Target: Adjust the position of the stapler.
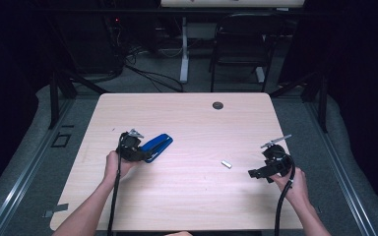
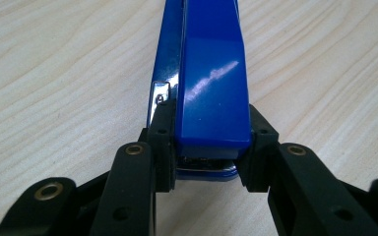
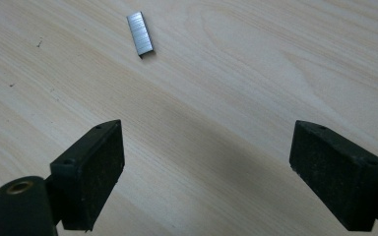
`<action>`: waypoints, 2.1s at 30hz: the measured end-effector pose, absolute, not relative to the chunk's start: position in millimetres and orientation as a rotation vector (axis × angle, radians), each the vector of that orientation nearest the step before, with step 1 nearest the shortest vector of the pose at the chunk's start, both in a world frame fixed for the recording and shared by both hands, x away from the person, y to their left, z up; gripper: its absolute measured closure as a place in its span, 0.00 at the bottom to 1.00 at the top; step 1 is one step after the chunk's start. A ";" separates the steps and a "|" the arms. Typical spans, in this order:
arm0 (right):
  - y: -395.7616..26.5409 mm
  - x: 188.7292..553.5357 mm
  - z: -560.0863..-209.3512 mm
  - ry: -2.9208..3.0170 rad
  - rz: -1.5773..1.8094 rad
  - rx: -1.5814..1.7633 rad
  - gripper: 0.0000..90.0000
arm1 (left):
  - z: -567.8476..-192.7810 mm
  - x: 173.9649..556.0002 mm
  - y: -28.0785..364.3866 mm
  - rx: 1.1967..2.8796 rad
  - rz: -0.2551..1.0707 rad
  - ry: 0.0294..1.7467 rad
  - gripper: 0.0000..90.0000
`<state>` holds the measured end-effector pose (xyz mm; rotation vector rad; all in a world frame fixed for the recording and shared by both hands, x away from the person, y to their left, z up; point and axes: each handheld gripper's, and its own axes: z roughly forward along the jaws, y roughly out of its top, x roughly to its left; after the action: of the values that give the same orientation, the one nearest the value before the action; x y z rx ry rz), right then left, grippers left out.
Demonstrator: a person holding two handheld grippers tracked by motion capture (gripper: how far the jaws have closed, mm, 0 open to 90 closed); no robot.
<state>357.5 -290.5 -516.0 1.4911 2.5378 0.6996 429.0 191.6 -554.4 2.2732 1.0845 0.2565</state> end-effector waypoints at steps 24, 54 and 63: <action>-287.9 355.8 -518.0 2.527 0.708 1.494 0.16 | -548.2 421.0 186.1 2.355 0.248 1.089 0.73; -286.7 354.7 -517.6 2.545 0.695 1.482 0.16 | -542.5 401.9 182.7 2.401 0.228 1.137 0.73; -285.8 354.3 -517.6 2.547 0.695 1.479 0.16 | -541.6 394.7 178.3 2.404 0.215 1.159 0.73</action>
<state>354.3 -285.8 -517.6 1.4785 2.5467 0.6952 394.7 178.3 -541.6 2.4035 1.1593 0.2149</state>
